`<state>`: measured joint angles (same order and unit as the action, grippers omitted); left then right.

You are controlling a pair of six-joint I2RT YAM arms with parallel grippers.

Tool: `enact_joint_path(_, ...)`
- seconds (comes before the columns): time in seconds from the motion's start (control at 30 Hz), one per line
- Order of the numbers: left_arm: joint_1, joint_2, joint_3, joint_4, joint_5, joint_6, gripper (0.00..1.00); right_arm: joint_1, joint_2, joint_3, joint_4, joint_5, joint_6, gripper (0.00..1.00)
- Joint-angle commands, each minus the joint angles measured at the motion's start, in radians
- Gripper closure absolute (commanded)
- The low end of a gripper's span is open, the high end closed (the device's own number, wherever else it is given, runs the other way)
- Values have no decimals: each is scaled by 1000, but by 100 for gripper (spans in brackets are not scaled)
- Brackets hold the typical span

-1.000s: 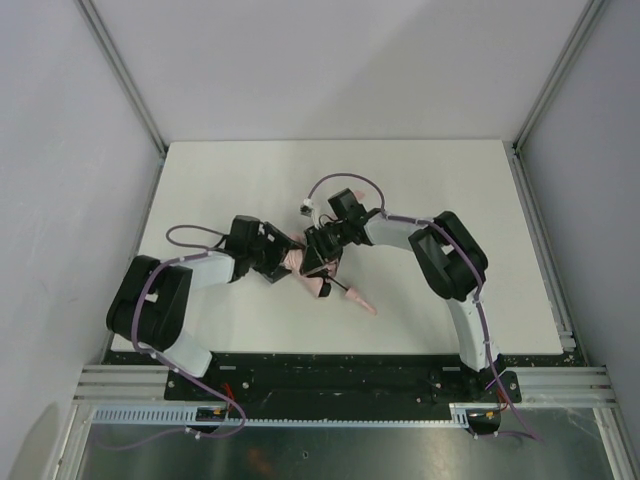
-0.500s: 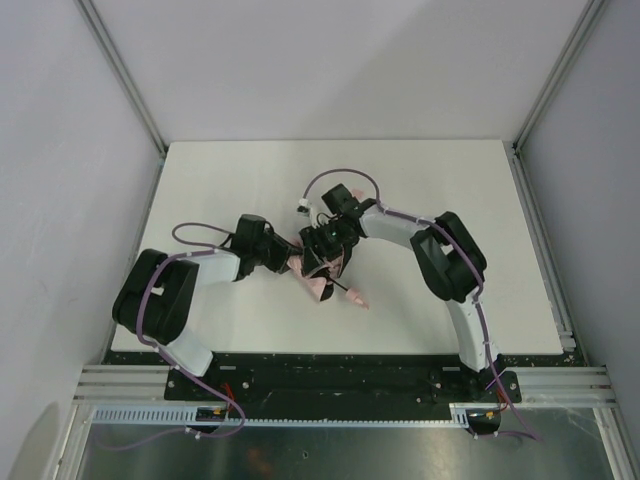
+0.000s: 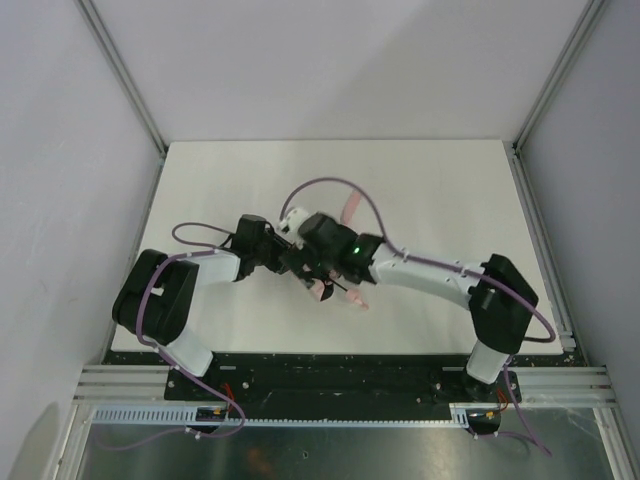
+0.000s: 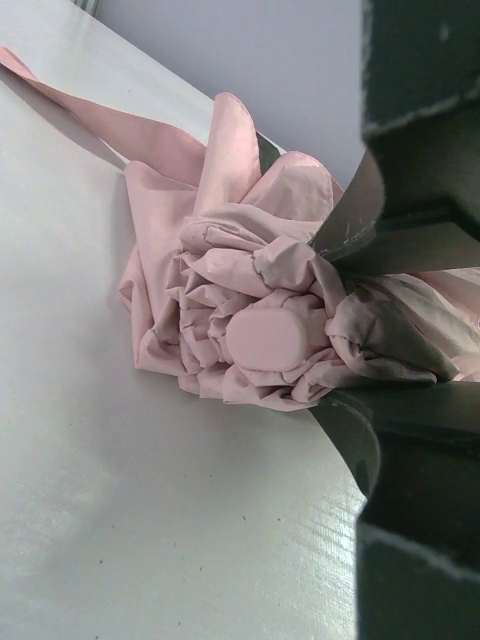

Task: Put away the umbrella

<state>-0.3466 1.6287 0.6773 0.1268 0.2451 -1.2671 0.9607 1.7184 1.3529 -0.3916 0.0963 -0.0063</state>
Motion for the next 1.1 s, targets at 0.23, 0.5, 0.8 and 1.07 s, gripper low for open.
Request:
enact_joint_path(0.23, -9, 25, -27, -267, -76, 26, 100, 161, 237, -78, 359, 511, -193, 13)
enact_joint_path(0.5, -11, 20, -25, -287, -63, 26, 100, 137, 365, -77, 444, 640, -250, 25)
enact_joint_path(0.8, -14, -5, 9, -288, -54, 80, 74, 73, 411, -79, 183, 341, -118, 92)
enact_joint_path(1.07, 17, -74, 59, -286, -48, 158, 30, 3, 384, -80, 18, -11, -35, 100)
